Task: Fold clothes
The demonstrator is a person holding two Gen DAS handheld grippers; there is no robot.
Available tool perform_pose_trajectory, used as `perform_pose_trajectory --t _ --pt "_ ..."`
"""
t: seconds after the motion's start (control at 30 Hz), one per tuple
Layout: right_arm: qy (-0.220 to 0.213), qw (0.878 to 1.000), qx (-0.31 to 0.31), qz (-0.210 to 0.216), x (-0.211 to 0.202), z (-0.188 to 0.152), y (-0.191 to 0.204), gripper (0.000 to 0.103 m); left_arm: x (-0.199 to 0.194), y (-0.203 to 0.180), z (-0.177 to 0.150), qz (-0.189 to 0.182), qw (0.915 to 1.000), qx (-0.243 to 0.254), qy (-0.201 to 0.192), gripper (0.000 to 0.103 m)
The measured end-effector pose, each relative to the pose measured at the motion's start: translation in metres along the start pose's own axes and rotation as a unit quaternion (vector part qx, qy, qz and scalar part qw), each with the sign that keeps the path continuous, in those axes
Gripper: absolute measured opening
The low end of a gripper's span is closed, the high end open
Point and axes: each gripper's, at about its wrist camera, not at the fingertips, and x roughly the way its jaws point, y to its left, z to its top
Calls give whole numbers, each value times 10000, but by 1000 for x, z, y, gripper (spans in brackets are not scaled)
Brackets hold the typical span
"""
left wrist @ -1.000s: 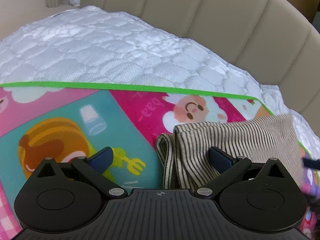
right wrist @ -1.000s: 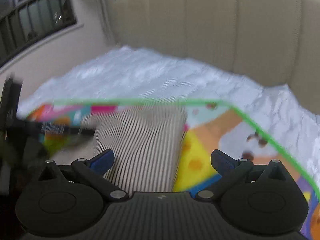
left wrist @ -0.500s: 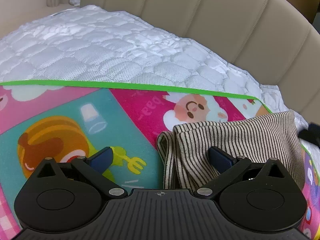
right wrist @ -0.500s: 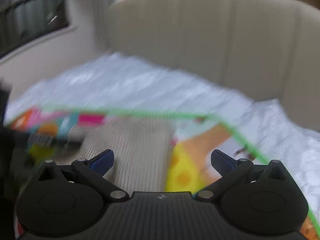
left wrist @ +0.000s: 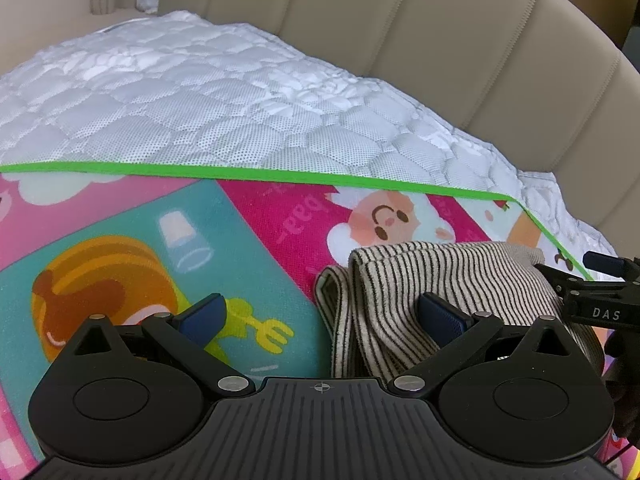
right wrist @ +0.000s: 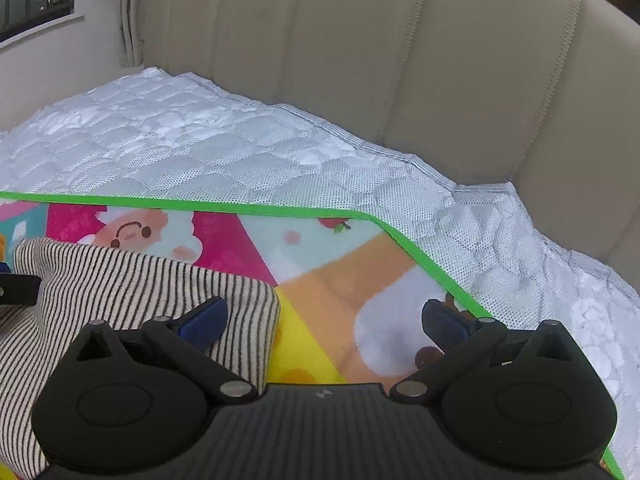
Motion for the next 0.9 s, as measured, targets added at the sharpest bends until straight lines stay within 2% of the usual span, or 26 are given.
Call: perform_pose_trajectory --t 0.2,0.37,0.47,0.5,0.53,0.6,0.67,0.7,0.77,0.9 --pt "58 9999 151 54 -21 -1 -3 103 0 0 -1 -7 10000 0 -10 103" --pt "474 9924 853 747 -65 -22 -19 103 -1 1 0 -15 10000 -3 -5 103" --pt "961 9735 1621 1299 -83 -48 -27 102 -3 1 -1 -9 10000 10 -16 103" --pt "1089 9649 1881 1473 -87 -57 -27 97 -4 0 -1 -5 10000 18 -23 103" --pt "1189 9555 2138 1651 -87 -65 -26 88 -6 0 -1 -2 10000 28 -33 103" --pt "1353 9338 2649 1988 -83 -77 -22 78 -10 -2 -3 33 9999 89 -89 103" --pt "1458 9106 3210 2156 -70 -86 -17 70 -15 -4 -4 113 9997 196 -117 103" --pt "1438 9055 3332 2200 -66 -87 -15 65 -19 -6 -3 155 9995 264 -121 103" --pt "1331 9015 3437 2268 -61 -86 -11 62 -30 -9 -1 119 9986 480 -163 103" --pt "1017 9203 3113 2142 -59 -71 -18 61 -49 -17 10 -710 9912 1109 -120 103"
